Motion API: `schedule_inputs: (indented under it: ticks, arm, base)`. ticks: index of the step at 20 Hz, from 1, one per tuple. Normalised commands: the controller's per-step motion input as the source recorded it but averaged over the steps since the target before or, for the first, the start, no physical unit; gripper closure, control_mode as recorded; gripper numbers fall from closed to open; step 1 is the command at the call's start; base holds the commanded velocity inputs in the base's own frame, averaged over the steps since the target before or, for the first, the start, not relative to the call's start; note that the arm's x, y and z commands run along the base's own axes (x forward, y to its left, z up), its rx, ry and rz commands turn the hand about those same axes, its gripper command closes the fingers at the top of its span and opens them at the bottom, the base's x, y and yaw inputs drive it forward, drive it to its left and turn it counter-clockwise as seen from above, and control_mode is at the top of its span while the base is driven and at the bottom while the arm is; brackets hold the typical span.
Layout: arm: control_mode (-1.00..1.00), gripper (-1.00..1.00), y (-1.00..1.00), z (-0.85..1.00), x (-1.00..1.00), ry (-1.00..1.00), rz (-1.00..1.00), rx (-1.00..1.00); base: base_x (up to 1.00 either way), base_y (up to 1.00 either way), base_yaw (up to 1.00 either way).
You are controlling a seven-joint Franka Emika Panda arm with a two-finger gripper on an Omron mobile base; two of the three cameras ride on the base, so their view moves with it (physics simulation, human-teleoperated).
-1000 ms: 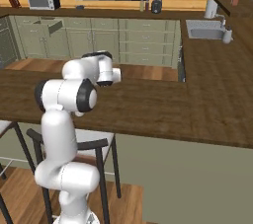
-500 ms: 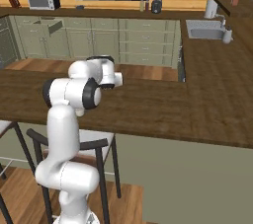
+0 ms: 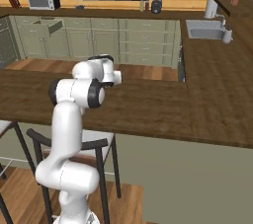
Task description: Take a straw from the drawer in front and place it inside the glass cup on the dining counter.
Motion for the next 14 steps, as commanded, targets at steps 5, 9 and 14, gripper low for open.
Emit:
schedule_inputs:
  ticks: [5, 9, 14]
  arm:
    - [-1.00, 1.00, 0.00, -0.31, 0.22, 0.00, 0.00, 0.00]
    - [-1.00, 1.00, 0.00, -0.26, -0.23, 0.00, 0.00, 0.02]
    - [-1.00, 1.00, 0.00, -0.06, -0.65, 0.00, 0.00, 0.08]
  base:
    - [0.00, 0.00, 0.00]
    - [0.00, 0.00, 0.00]
    - [0.00, 0.00, 0.00]
